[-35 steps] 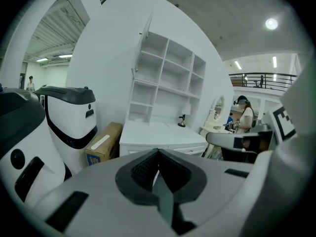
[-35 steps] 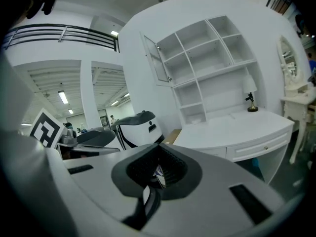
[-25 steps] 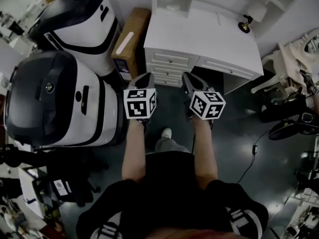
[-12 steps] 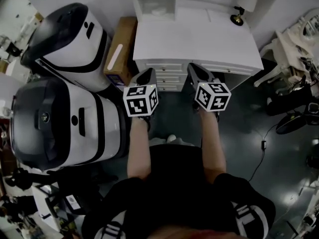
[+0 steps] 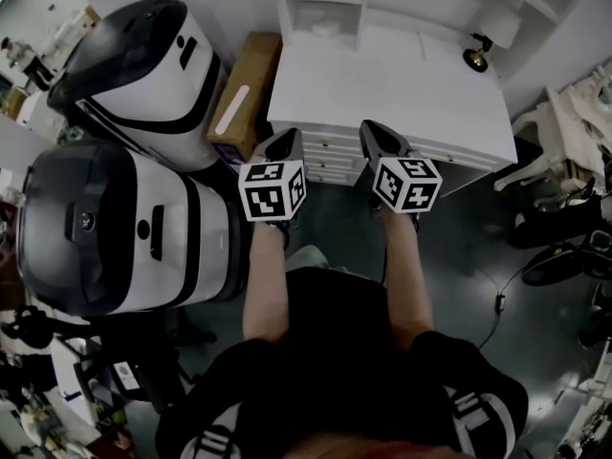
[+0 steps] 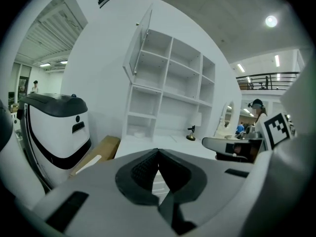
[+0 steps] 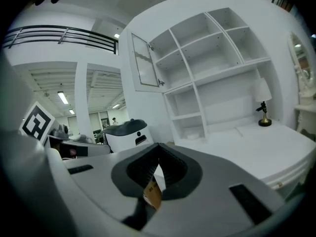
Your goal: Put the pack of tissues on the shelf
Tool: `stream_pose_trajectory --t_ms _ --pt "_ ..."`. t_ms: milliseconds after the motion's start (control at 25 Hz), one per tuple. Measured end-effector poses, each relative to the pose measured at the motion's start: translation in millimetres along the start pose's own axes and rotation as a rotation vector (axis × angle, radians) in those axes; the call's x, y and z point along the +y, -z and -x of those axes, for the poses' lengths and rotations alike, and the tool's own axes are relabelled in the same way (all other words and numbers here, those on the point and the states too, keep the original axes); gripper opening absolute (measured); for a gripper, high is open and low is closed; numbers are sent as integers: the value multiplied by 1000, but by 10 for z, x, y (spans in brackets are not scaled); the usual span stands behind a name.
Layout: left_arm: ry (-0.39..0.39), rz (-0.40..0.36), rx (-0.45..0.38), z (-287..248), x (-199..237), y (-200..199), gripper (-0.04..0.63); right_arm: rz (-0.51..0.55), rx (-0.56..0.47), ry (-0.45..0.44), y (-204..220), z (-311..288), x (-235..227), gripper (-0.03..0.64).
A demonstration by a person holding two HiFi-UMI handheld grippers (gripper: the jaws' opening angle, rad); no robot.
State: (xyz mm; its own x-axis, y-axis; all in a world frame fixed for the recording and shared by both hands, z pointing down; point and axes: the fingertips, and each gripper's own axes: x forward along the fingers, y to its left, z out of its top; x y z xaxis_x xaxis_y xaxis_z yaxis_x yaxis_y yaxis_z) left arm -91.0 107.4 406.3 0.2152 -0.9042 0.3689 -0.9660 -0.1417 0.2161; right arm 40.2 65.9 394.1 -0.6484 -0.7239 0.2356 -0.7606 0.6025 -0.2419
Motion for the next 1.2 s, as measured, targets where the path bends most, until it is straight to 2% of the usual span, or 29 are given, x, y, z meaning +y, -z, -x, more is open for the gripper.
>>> stream_pose_trajectory --t_ms 240,400,520,640,840,1200 --pt "-42 29 53 -180 341 171 11 -7 42 -30 194 -351 48 20" --pt "-28 37 64 -516 472 137 11 7 48 -6 146 -560 -127 20" --pt "-11 47 73 -845 490 73 11 9 51 41 57 -669 -435 20" --pt "22 23 115 -1186 405 59 11 -76 46 108 45 -760 -789 20" --pt "68 -24 145 -1642 300 -56 11 -111 61 83 93 -1124 -936 20" --pt "65 -36 178 -2161 617 -273 11 -168 36 96 -79 -1676 -1251 20"
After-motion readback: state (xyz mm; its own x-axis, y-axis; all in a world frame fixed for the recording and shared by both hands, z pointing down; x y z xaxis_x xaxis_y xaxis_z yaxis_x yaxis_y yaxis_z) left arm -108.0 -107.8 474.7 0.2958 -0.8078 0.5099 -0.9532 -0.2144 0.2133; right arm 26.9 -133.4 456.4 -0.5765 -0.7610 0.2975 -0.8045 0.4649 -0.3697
